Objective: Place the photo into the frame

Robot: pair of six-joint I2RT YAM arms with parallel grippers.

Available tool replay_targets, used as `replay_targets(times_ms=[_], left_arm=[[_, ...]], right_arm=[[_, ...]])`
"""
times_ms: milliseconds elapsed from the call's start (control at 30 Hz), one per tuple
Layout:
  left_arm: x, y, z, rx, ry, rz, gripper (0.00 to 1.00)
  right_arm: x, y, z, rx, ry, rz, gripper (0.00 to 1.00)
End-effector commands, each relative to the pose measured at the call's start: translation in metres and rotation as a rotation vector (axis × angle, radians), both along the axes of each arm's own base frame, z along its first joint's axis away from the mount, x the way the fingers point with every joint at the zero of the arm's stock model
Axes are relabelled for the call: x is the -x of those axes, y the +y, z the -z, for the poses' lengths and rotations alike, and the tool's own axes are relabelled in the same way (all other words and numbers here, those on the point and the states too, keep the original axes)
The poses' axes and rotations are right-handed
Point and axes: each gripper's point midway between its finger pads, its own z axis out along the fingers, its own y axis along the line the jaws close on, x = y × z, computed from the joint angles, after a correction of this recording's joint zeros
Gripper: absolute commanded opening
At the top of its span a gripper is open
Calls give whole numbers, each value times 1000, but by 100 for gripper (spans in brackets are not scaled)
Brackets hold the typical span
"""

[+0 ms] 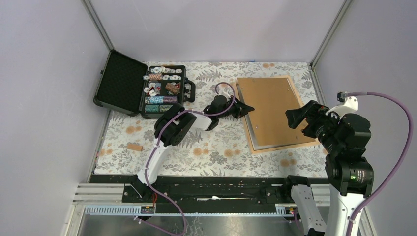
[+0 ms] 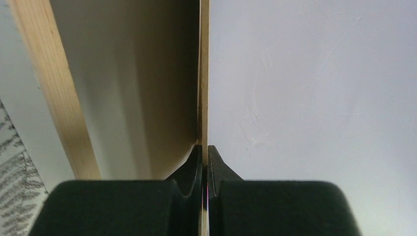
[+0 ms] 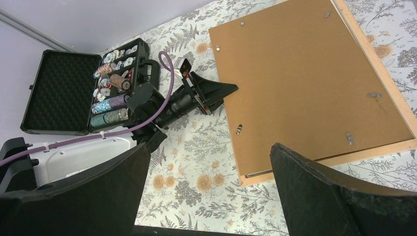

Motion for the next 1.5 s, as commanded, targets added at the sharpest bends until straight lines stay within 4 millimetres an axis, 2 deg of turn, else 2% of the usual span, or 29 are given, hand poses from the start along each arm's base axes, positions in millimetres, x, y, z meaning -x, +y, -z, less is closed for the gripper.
replay_targets(times_ms=[0, 200, 433, 467, 533, 600, 667, 733, 900, 933, 967, 1167, 1267, 1367, 1467], left_arm=[[-7, -11, -50, 128, -115, 55, 0], [-11, -12, -39, 91, -126, 64, 0], [-20, -7, -15, -34, -105, 50, 1], [-21, -6, -13, -61, -101, 53, 9], [-24, -2, -11, -139, -129, 41, 17], [-27, 3, -15, -211, -159, 27, 27], [-30, 8, -15, -292, -177, 22, 40], [-32, 11, -22, -344, -209, 27, 50], [-29, 20, -43, -424, -261, 39, 65], [-28, 23, -49, -438, -273, 40, 91], [-27, 25, -54, -456, -285, 42, 98], [-19, 41, -78, -530, -340, 66, 99], [-8, 56, -101, -545, -385, 55, 99], [6, 81, -122, -545, -442, 20, 99], [23, 115, -131, -543, -453, 1, 99]], right_arm=[[-7, -1, -1, 15, -11, -6, 100], [-8, 1, 0, 4, -8, -15, 100], [-8, 2, 2, -2, -2, -18, 100], [-9, 2, 3, -3, 1, -19, 100], [-9, 3, 4, -5, 3, -20, 100], [-9, 3, 4, -8, 2, -23, 100], [-10, 4, 4, -12, 1, -24, 100], [-10, 5, 5, -17, 1, -26, 100], [-14, 6, 13, -32, 19, -30, 100], [-15, 5, 16, -33, 30, -28, 100], [-16, 5, 19, -33, 37, -27, 100], [-23, 5, 31, -43, 68, -28, 100], [-32, 9, 48, -60, 129, -49, 100], [-44, 13, 73, -92, 214, -74, 100], [-57, 30, 96, -152, 286, -173, 97]])
